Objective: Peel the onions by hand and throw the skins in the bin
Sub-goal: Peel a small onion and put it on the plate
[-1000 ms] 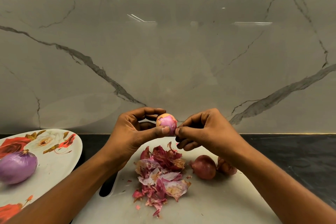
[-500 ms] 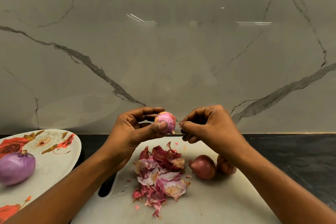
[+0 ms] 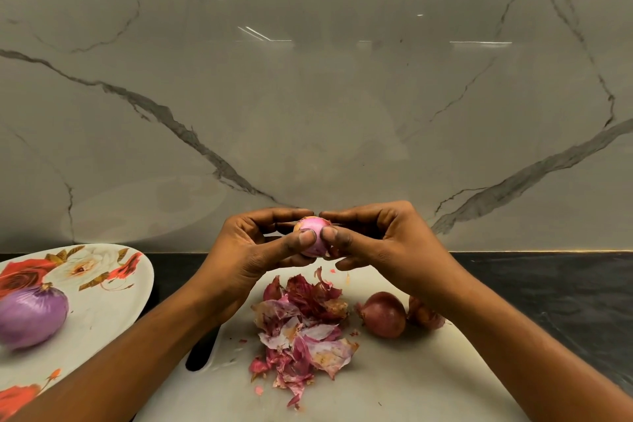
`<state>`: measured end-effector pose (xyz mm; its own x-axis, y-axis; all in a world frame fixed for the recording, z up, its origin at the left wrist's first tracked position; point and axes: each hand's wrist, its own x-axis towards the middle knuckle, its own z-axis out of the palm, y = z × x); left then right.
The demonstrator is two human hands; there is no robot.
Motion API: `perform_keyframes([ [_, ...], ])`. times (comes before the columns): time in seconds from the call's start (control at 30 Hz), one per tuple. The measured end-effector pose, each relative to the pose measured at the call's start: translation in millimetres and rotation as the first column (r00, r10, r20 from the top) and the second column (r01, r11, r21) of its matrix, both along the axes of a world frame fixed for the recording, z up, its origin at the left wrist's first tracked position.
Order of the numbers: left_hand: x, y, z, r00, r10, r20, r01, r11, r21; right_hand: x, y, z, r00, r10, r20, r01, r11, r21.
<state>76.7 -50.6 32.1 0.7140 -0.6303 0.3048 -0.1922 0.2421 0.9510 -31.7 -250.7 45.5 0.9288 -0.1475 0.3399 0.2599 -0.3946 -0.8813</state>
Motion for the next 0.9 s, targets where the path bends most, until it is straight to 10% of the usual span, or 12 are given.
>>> perform_keyframes([
  [0.9,8.4,-1.3,-6.3,0.998,-0.021,-0.058,0.019,0.999,-0.027,-0.5,-1.8,0.9,0.986,-0.138,0.098,0.149,0.981,-0.123],
])
